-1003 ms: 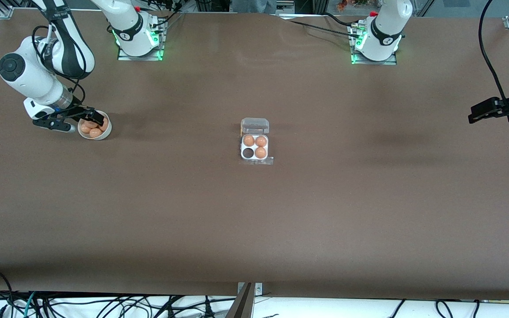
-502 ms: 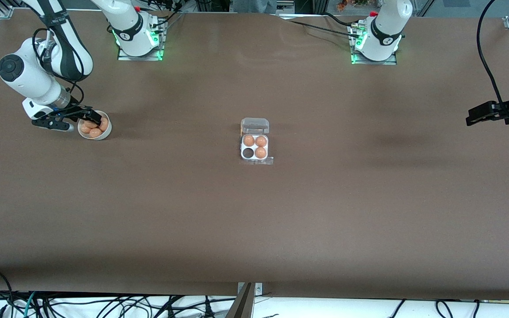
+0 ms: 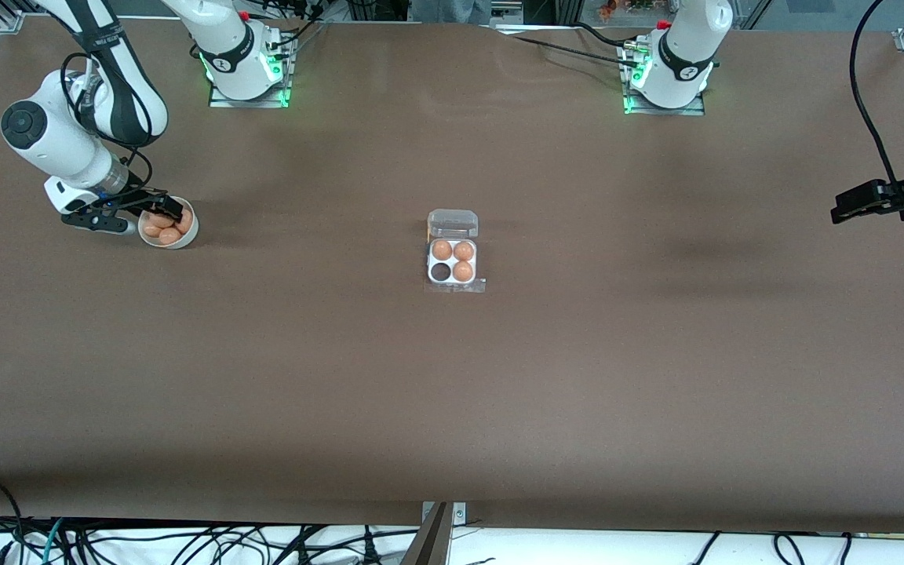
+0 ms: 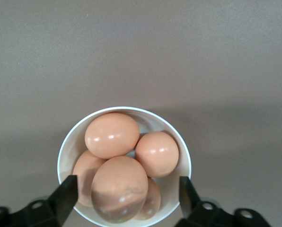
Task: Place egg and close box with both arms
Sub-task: 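Lower the right gripper and grasp one brown egg from the bowl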
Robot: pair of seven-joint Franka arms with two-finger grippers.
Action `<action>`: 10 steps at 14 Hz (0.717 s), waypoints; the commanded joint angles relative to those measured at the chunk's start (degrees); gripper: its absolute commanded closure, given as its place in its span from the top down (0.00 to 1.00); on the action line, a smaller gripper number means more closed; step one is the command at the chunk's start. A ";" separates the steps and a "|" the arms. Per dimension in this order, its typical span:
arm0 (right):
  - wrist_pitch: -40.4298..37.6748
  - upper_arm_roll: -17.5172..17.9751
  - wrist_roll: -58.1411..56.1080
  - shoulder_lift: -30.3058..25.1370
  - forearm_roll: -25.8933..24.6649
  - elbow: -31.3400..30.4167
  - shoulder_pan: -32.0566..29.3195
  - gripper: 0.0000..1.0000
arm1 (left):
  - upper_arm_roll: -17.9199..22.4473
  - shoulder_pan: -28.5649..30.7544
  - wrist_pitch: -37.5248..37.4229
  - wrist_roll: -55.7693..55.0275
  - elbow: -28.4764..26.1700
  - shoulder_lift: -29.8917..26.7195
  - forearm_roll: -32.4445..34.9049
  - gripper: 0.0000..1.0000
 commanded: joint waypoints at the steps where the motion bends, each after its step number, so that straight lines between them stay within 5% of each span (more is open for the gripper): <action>1: 1.00 -0.01 -0.70 -0.55 -0.83 -1.20 -0.35 0.81 | -0.25 0.52 -0.70 -0.29 1.94 0.89 -1.11 1.00; 10: 0.74 -0.01 -0.44 -0.46 -0.83 -1.11 -0.35 0.58 | -0.17 0.52 -0.62 -0.29 1.94 0.89 -1.11 1.00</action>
